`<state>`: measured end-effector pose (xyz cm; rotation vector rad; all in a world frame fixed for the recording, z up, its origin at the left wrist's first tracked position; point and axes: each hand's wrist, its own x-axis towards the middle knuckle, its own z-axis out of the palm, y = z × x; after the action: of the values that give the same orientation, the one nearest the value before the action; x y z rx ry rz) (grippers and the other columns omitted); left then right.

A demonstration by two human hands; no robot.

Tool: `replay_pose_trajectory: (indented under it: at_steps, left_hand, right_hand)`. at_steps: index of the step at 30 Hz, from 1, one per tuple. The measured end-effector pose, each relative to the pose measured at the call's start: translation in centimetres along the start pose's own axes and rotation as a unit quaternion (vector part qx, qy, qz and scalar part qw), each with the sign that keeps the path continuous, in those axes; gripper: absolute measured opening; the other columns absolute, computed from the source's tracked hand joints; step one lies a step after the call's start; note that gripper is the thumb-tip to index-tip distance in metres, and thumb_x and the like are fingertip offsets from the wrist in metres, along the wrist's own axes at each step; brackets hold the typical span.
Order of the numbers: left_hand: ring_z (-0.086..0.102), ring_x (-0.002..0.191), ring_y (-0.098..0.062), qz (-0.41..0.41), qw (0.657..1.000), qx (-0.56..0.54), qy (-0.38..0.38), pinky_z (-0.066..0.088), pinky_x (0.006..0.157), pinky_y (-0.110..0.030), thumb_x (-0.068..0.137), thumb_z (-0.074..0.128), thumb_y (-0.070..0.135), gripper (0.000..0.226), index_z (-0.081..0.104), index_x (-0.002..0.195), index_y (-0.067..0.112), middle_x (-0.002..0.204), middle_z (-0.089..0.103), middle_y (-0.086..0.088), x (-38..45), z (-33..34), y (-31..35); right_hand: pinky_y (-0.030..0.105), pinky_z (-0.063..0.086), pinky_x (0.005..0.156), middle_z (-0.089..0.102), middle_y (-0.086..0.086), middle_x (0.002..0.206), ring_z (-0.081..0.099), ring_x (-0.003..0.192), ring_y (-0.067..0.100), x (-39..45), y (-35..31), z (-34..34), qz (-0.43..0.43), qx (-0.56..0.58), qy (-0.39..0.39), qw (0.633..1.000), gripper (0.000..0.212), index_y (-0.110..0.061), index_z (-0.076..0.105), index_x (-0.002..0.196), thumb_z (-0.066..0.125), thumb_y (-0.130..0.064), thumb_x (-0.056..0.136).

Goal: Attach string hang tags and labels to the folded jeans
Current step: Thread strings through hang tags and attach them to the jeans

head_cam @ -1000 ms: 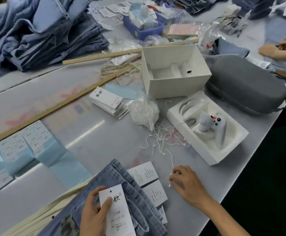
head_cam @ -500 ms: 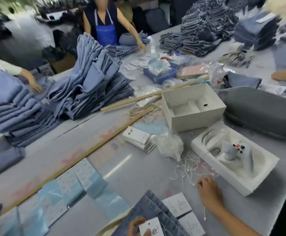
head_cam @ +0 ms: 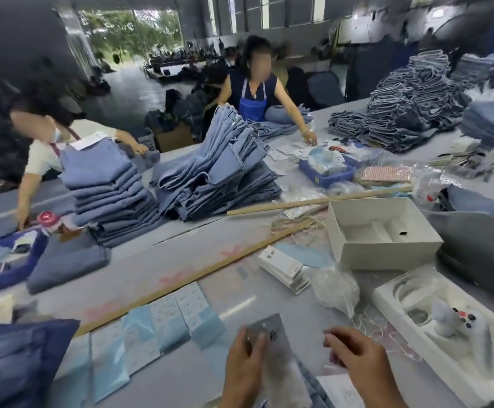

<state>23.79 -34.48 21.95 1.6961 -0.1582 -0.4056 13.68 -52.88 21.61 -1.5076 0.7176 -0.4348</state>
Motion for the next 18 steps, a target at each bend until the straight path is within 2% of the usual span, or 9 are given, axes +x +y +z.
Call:
replay_pose_trajectory:
  at_steps: [1,3,5,8,11,13,16,18]
  left_hand:
    - [0.068,0.085,-0.025,0.017,0.999,-0.027,0.020,0.050,0.072,-0.034,0.100,0.062,0.011,0.010,0.066,0.094,0.017,0.093,0.074,-0.012,0.2,-0.4,2.2]
    - [0.068,0.086,-0.024,0.078,0.996,0.005,0.036,0.050,0.069,-0.035,0.103,0.056,0.016,0.011,0.065,0.097,0.013,0.092,0.074,-0.009,0.9,-1.3,7.4]
    - [0.069,0.083,-0.021,0.141,0.990,-0.004,0.033,0.053,0.066,-0.033,0.105,0.052,0.017,0.016,0.066,0.099,0.012,0.088,0.073,-0.003,1.3,-2.7,10.5]
    - [0.067,0.072,-0.011,0.195,0.980,-0.028,0.036,0.056,0.062,-0.028,0.106,0.049,0.014,0.022,0.067,0.094,0.014,0.080,0.071,0.003,1.2,-4.6,14.3]
    - [0.066,0.066,-0.007,0.238,0.968,-0.045,0.059,0.052,0.056,-0.026,0.103,0.051,0.004,0.028,0.069,0.086,0.018,0.074,0.071,0.003,0.3,-6.1,16.8]
    - [0.066,0.065,-0.006,0.260,0.962,-0.055,0.067,0.051,0.055,-0.022,0.102,0.052,0.005,0.029,0.068,0.082,0.019,0.071,0.070,0.003,-0.7,-6.9,18.5]
    - [0.067,0.061,-0.005,0.302,0.948,-0.045,0.095,0.047,0.051,-0.016,0.099,0.057,0.015,0.015,0.064,0.086,0.014,0.071,0.072,0.003,-2.3,-7.4,19.8]
    - [0.070,0.064,-0.006,0.317,0.942,-0.024,0.110,0.050,0.053,-0.019,0.098,0.057,0.032,0.018,0.064,0.090,0.018,0.075,0.075,0.001,-3.6,-7.7,20.3]
  right_hand:
    - [0.017,0.052,0.055,0.074,0.010,0.070,0.060,0.055,0.009,0.0,-2.2,1.1,-0.034,0.009,-0.013,0.999,0.013,-0.005,0.077,0.087,0.070,0.006,0.087]
    - [0.013,0.050,0.059,0.075,0.003,0.076,0.064,0.063,0.004,-0.3,-6.5,3.1,-0.093,0.026,-0.052,0.994,0.011,-0.012,0.077,0.087,0.072,-0.003,0.089]
    - [0.014,0.052,0.065,0.076,-0.001,0.082,0.069,0.073,0.005,-0.9,-10.5,4.9,-0.156,0.029,-0.090,0.983,0.008,-0.016,0.076,0.086,0.073,-0.010,0.090]
    - [0.014,0.053,0.064,0.076,-0.004,0.083,0.071,0.077,0.007,-1.6,-15.4,6.9,-0.252,0.020,-0.117,0.960,0.008,-0.017,0.073,0.087,0.071,-0.011,0.091]
    - [0.021,0.057,0.067,0.073,-0.003,0.084,0.071,0.080,0.011,-2.5,-19.3,8.4,-0.365,-0.003,-0.104,0.925,0.003,-0.019,0.069,0.087,0.069,-0.021,0.090]
    - [0.021,0.056,0.067,0.069,-0.004,0.084,0.070,0.080,0.011,-3.1,-21.4,9.1,-0.430,-0.017,-0.070,0.900,0.009,-0.018,0.067,0.087,0.067,-0.026,0.092]
    - [0.009,0.049,0.068,0.064,-0.006,0.086,0.066,0.081,0.005,-3.9,-23.4,10.0,-0.497,-0.045,-0.035,0.866,0.007,-0.016,0.065,0.089,0.066,-0.020,0.094]
    - [0.006,0.046,0.068,0.061,-0.010,0.087,0.065,0.081,0.003,-4.6,-23.8,10.6,-0.518,-0.067,-0.029,0.852,0.003,-0.019,0.063,0.091,0.064,-0.021,0.093]
